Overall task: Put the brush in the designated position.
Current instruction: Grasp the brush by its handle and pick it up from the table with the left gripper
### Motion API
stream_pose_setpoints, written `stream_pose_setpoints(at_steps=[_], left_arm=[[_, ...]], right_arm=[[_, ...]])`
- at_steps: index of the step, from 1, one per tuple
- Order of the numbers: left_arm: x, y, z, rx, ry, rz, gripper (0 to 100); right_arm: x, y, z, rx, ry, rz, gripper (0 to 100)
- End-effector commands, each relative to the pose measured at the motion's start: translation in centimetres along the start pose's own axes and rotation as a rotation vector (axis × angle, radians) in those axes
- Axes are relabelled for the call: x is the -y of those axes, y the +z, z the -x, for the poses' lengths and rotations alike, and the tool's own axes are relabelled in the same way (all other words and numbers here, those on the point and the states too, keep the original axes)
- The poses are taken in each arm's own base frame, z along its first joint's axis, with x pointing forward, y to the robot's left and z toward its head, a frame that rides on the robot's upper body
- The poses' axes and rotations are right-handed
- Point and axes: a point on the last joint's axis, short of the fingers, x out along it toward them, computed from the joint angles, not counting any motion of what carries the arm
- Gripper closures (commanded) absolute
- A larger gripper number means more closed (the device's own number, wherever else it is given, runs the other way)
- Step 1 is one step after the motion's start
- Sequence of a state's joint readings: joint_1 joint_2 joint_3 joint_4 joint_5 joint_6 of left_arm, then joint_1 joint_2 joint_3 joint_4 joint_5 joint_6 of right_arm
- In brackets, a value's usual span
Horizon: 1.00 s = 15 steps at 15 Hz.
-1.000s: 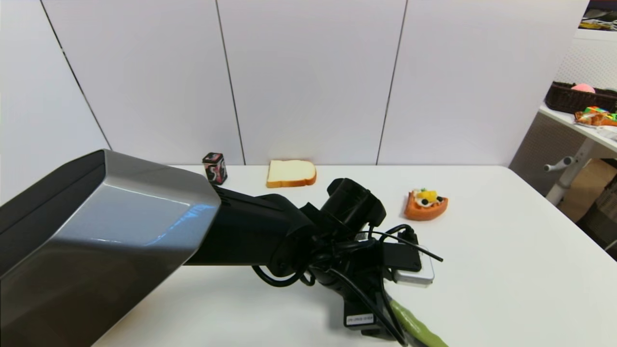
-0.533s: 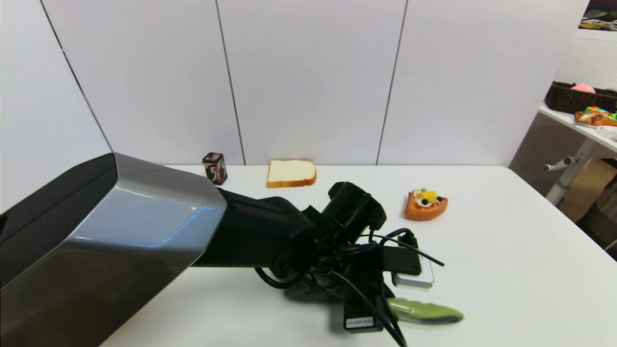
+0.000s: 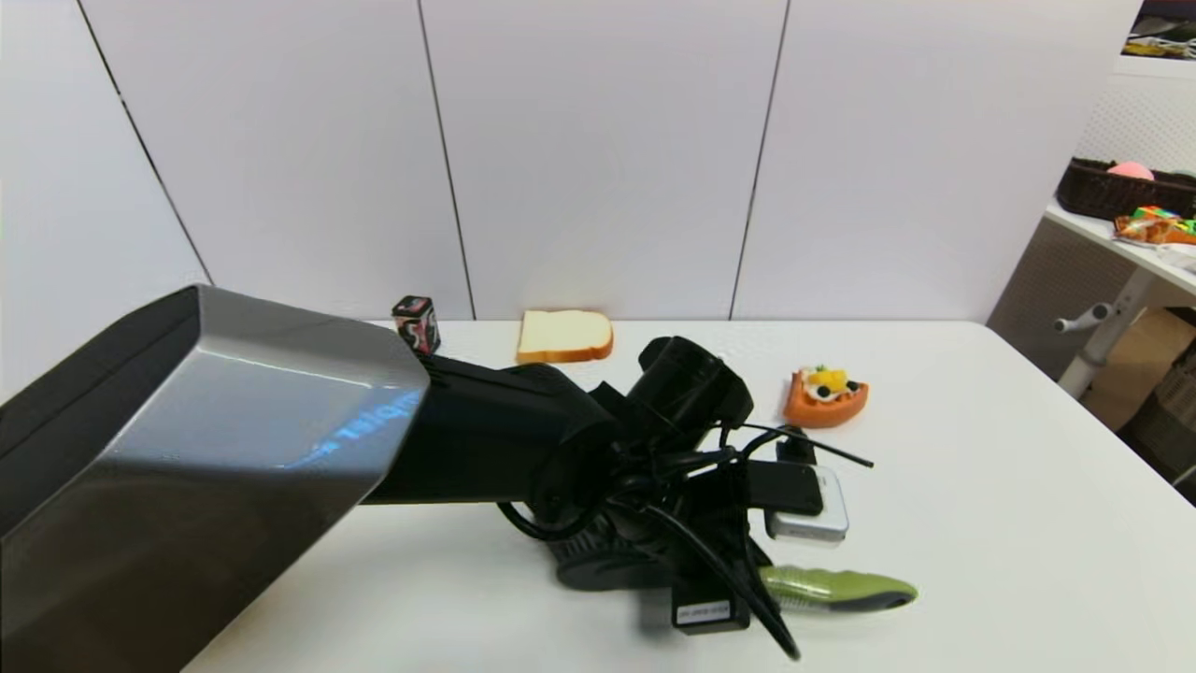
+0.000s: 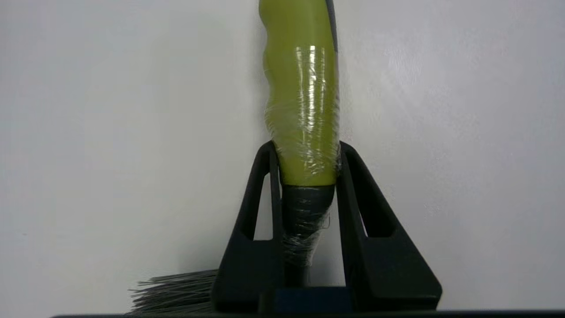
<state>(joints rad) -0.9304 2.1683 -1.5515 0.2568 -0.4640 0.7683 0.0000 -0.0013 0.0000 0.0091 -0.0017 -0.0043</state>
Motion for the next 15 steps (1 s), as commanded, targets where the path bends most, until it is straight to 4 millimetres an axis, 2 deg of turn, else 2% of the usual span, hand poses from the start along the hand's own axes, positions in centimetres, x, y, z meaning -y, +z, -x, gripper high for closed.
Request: stream_pose_setpoints(at_steps=[1, 4, 7, 10, 15], left_arm=[[-0.3, 2.3, 3.4, 0.068, 0.072, -0.03, 100], [-1.1, 2.2, 6.2, 0.08, 0.136, -0.037, 100], [-1.9, 0.7, 10.4, 0.032, 0.183, -0.029, 100], [-2.4, -1.7, 16.5, -0.045, 0.244, -0.004, 100], [-3.8, -1.1, 27.5, 0.005, 0.59, -0.025, 100]], right_arm=[[0.0, 0.0, 0.0, -0.003, 0.0, 0.0, 0], [0.0, 0.0, 0.0, -0.003, 0.0, 0.0, 0], [0.0, 0.0, 0.0, -0.003, 0.0, 0.0, 0], [0.0, 0.0, 0.0, -0.003, 0.0, 0.0, 0], [0.0, 0.0, 0.0, -0.003, 0.0, 0.0, 0]])
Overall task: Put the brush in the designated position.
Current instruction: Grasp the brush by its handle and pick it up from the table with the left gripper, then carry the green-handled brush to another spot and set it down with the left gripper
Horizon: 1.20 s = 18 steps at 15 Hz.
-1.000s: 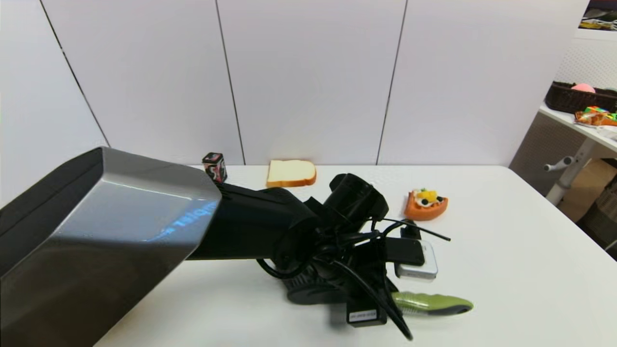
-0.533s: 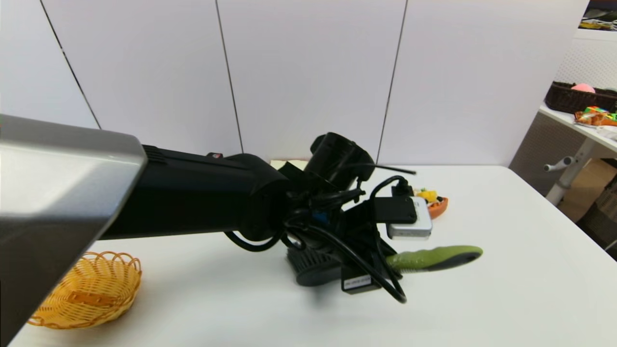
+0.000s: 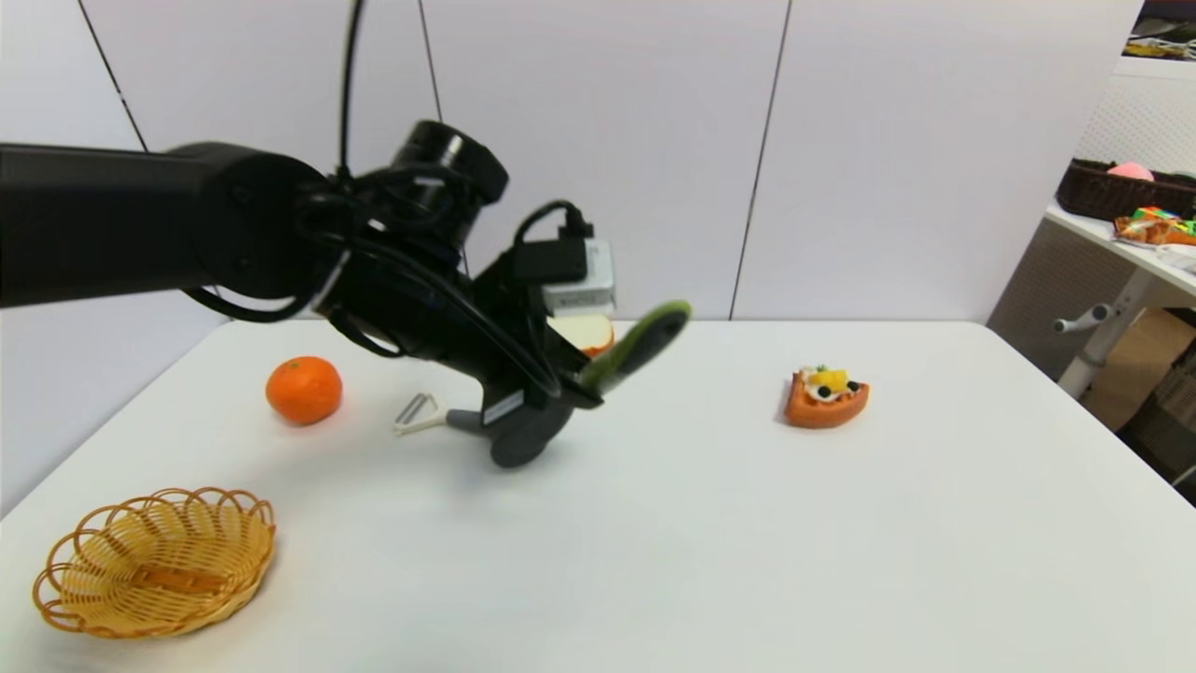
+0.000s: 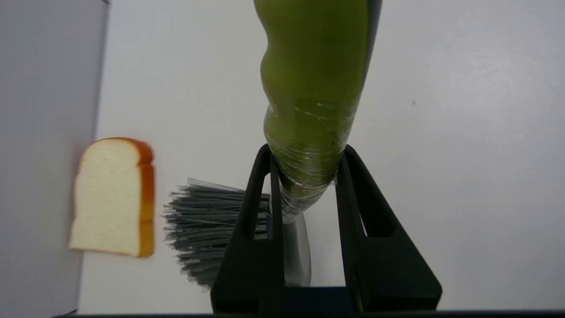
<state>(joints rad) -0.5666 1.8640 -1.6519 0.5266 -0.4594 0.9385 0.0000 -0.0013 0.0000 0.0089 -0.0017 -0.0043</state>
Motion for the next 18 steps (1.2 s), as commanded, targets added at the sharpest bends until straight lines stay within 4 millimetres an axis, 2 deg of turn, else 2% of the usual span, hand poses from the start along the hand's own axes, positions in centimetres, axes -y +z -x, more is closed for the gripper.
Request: stream_pose_setpoints(at_steps=[1, 4, 9, 11, 15, 18], left_arm=[[-3.3, 0.5, 9.2, 0.045, 0.296, -0.01, 100], [-3.9, -1.1, 12.5, 0.006, 0.39, 0.032, 100], [-3.0, -3.9, 16.8, -0.102, 0.437, 0.157, 100], [-2.4, -5.1, 17.7, -0.163, 0.416, 0.207, 100], [-1.7, -8.0, 19.1, -0.291, 0.354, 0.186, 100], [-1.9, -10.2, 19.5, -0.361, 0.313, 0.136, 100]], right_arm=[[0.0, 0.0, 0.0, -0.003, 0.0, 0.0, 0], [0.0, 0.0, 0.0, -0.003, 0.0, 0.0, 0], [0.0, 0.0, 0.0, -0.003, 0.0, 0.0, 0], [0.0, 0.0, 0.0, -0.003, -0.001, 0.0, 0], [0.0, 0.0, 0.0, -0.003, -0.001, 0.0, 0], [0.0, 0.0, 0.0, -0.003, 0.0, 0.0, 0]])
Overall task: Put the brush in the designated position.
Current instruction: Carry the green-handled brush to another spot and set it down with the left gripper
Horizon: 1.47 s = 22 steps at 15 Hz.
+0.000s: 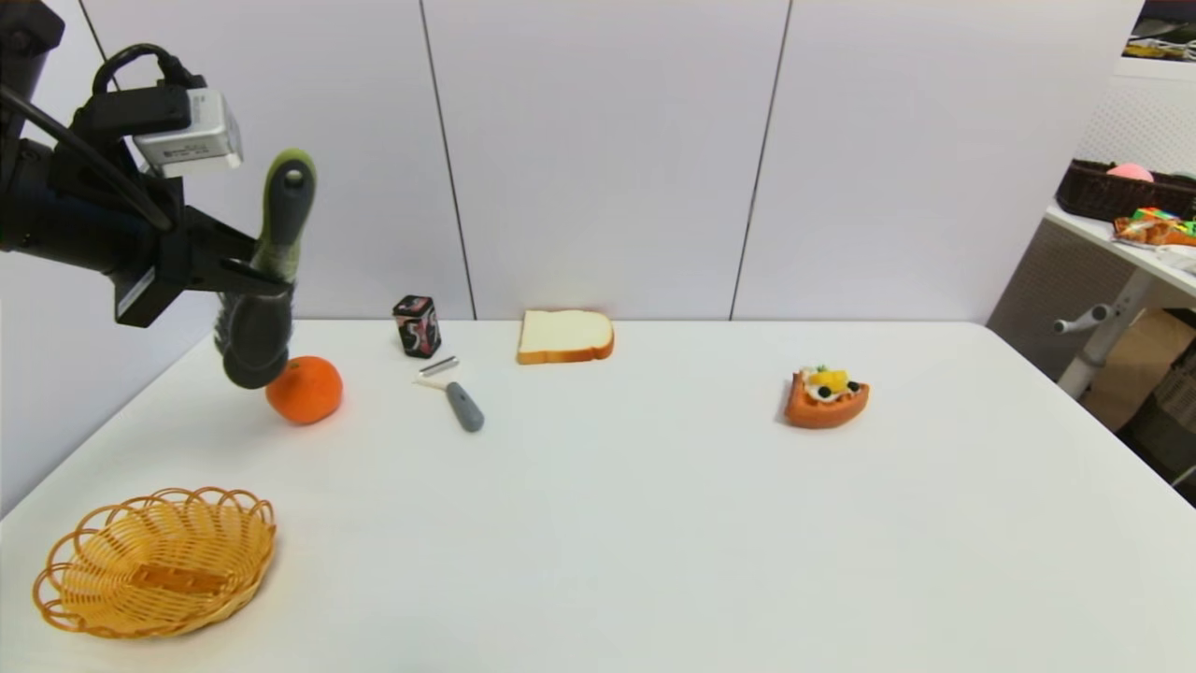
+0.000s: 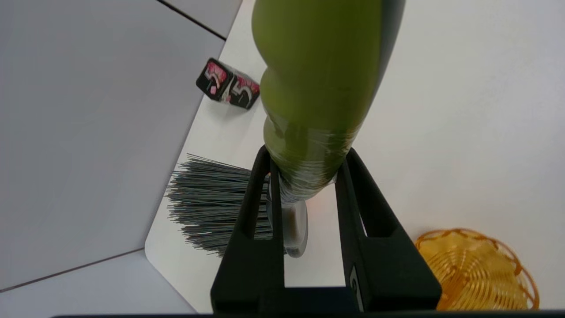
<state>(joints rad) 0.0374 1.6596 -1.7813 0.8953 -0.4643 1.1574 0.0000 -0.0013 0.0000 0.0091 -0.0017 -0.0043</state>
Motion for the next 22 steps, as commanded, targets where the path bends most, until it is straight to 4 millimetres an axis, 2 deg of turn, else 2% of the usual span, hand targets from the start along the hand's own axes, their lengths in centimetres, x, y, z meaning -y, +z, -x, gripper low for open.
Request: stream_pose_setpoints(at_steps=[1, 5, 10, 14, 22], left_arm=[[-0.9, -2.7, -0.7, -0.073, -0.039, -0.062, 100], [-0.8, -4.1, -2.0, -0.139, -0.129, -0.11, 100], [0.1, -6.1, -2.0, -0.314, -0.261, -0.112, 100], [-0.2, -7.0, -3.0, -0.327, -0.297, -0.126, 100], [-0.6, -9.5, -7.0, -0.35, -0.425, -0.162, 100]], right_arm=[[0.0, 0.0, 0.0, -0.003, 0.0, 0.0, 0], [0.0, 0.0, 0.0, -0.003, -0.001, 0.0, 0], [0.0, 0.0, 0.0, -0.003, 0.0, 0.0, 0], [0.0, 0.0, 0.0, -0.003, -0.001, 0.0, 0], [0.0, 0.0, 0.0, -0.003, 0.0, 0.0, 0]])
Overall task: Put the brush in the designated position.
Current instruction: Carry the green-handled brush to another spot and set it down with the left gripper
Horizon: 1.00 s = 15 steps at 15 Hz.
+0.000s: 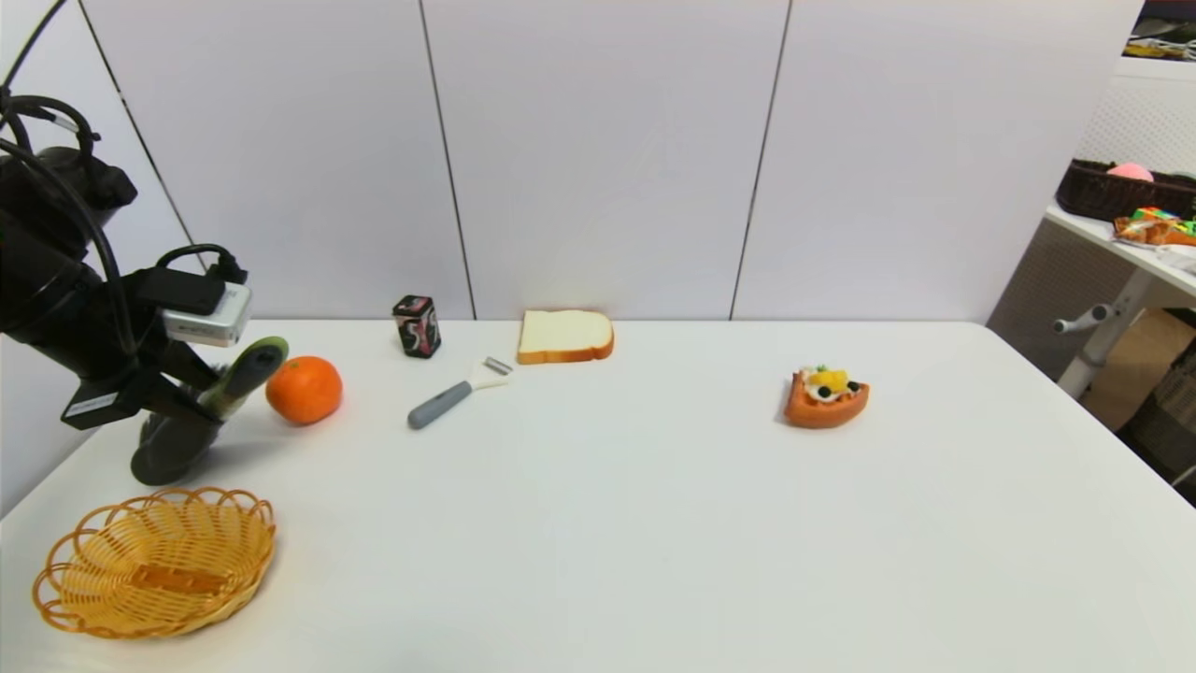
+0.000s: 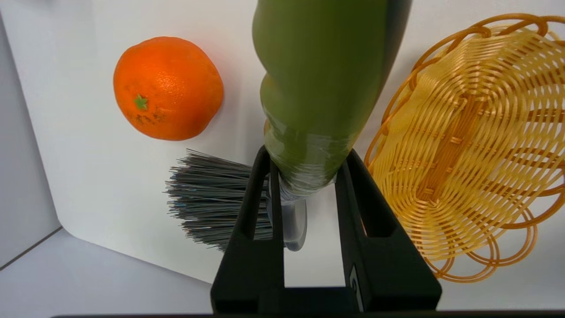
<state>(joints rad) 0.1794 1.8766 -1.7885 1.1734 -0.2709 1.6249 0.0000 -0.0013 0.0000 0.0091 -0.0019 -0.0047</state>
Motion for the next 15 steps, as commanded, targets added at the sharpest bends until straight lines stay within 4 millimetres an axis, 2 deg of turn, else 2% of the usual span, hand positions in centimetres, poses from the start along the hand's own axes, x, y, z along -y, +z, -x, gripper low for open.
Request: stream_pose_setpoints(at_steps=[1, 5, 11, 15], left_arm=[[-0.9, -0.8, -2.9, -0.011, -0.09, -0.016, 100], [-1.3, -1.1, -5.5, -0.009, -0.164, -0.024, 100], [-2.7, 0.1, -10.7, 0.017, -0.264, -0.042, 100], [-3.4, 0.3, -11.9, 0.027, -0.258, -0.008, 100]], right_arm=[[0.0, 0.0, 0.0, -0.003, 0.0, 0.0, 0], [0.0, 0.0, 0.0, -0.003, 0.0, 0.0, 0], [0.0, 0.0, 0.0, -0.003, 0.0, 0.0, 0], [0.0, 0.0, 0.0, -0.003, 0.0, 0.0, 0]])
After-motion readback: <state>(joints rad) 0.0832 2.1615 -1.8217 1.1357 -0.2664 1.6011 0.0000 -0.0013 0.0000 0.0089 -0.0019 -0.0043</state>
